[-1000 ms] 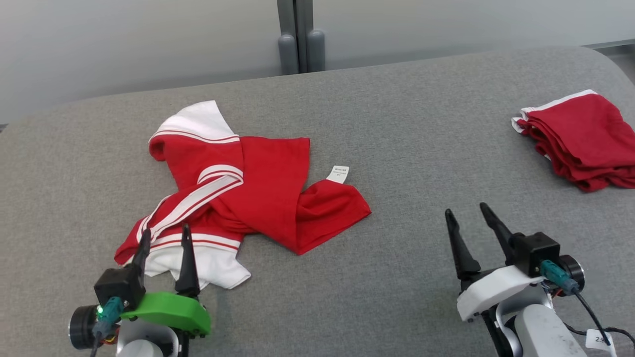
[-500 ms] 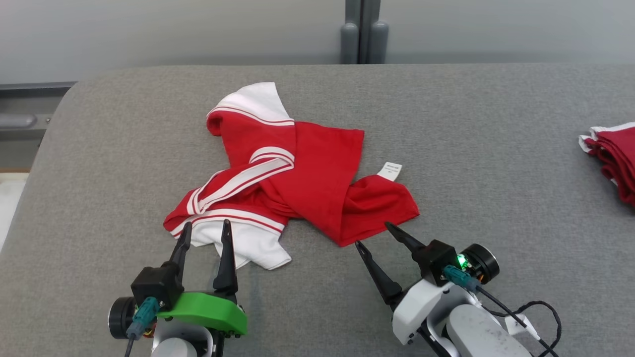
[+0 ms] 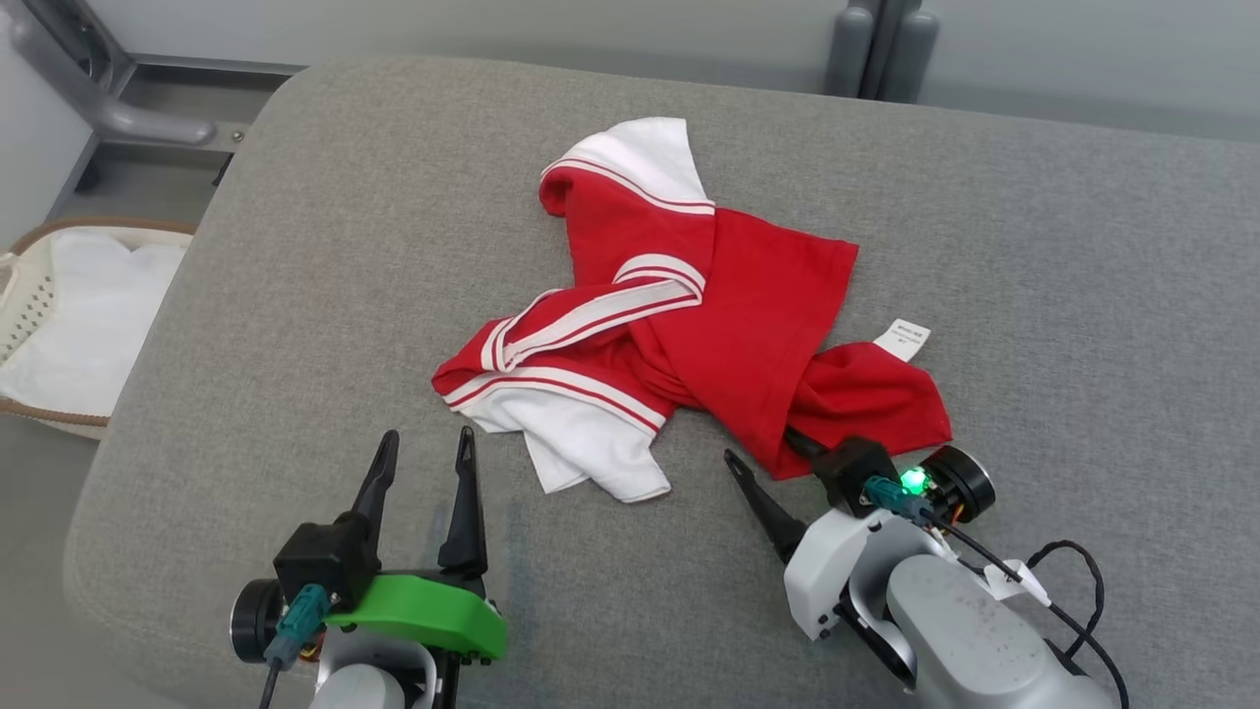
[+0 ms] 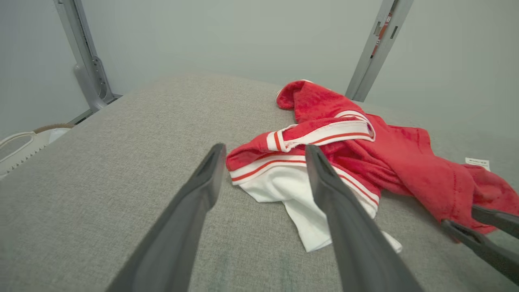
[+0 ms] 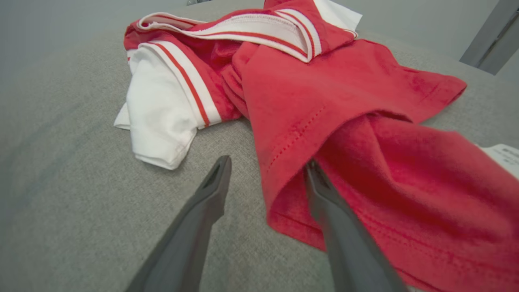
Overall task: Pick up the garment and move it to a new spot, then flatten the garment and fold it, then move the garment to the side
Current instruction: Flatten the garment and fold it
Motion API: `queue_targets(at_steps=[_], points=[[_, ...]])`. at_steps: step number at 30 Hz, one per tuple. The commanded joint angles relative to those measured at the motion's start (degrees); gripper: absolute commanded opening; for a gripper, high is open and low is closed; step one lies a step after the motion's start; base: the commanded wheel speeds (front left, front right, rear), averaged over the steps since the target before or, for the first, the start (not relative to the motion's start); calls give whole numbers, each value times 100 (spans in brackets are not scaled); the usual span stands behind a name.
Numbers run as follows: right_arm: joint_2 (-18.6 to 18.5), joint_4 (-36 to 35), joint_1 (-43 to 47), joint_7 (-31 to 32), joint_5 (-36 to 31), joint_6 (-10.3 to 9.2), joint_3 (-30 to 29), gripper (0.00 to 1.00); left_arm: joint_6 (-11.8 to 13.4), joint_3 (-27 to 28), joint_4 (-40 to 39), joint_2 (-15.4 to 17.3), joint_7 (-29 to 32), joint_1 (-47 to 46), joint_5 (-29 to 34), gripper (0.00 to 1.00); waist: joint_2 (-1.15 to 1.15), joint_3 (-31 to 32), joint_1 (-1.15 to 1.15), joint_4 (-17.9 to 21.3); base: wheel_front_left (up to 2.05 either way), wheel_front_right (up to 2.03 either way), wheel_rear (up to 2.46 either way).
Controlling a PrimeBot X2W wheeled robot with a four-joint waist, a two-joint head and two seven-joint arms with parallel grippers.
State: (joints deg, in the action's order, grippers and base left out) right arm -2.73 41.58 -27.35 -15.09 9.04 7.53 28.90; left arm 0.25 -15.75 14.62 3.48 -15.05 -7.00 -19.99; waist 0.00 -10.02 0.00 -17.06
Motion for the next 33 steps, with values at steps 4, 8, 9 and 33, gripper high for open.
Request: queue_targets(at_steps=[4, 8, 9, 33], points=[[-32, 143, -198, -9, 116, -9, -30, 0, -47, 63, 10, -34, -15, -40, 98, 100, 0, -117, 0, -123, 0, 0, 0], [-29, -11, -283, -9, 230, -9, -79, 0, -74, 121, 14, -48, -15, -26, 136, 100, 0, -113, 0, -33, 0, 0, 0], [-29, -126, -271, -9, 305, -9, -91, 0, -81, 135, 13, -48, -15, -18, 132, 100, 0, -106, 0, 3, 0, 0, 0], [-208, -828, -987, 166, 98, -9, -1806, 0, -125, 72, -115, -56, -16, -102, 56, 100, 0, -198, 0, 200, 0, 0, 0]])
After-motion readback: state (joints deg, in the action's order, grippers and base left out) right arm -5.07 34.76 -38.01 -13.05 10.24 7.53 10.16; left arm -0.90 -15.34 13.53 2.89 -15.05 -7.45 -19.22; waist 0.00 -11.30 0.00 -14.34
